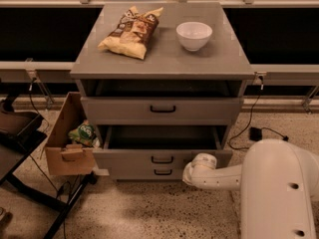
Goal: Close middle drawer
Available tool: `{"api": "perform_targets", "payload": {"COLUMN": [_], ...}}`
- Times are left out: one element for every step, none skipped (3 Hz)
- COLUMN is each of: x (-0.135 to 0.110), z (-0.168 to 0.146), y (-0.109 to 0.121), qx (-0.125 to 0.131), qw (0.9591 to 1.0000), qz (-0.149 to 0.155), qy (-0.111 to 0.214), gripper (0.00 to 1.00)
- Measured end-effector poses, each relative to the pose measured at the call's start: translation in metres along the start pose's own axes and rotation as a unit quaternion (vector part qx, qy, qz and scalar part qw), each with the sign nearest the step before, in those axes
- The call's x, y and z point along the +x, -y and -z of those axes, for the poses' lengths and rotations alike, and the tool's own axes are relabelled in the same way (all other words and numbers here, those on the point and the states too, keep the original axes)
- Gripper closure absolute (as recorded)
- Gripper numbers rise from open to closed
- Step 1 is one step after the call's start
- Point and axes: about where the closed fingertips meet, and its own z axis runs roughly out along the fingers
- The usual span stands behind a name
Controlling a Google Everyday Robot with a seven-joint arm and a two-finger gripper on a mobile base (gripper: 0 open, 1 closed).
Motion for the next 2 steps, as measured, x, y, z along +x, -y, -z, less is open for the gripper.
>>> {"api": "perform_targets", "payload": {"x": [-0.001,-0.011], "z": [0.001,0.001], "y": [0.002,0.032], "qx": [0.001,0.011], "qw": [1.0,0.9998], "qz": [0.002,0.016], "qy": [0.0,-0.002], "gripper": [1.0,1.0]}}
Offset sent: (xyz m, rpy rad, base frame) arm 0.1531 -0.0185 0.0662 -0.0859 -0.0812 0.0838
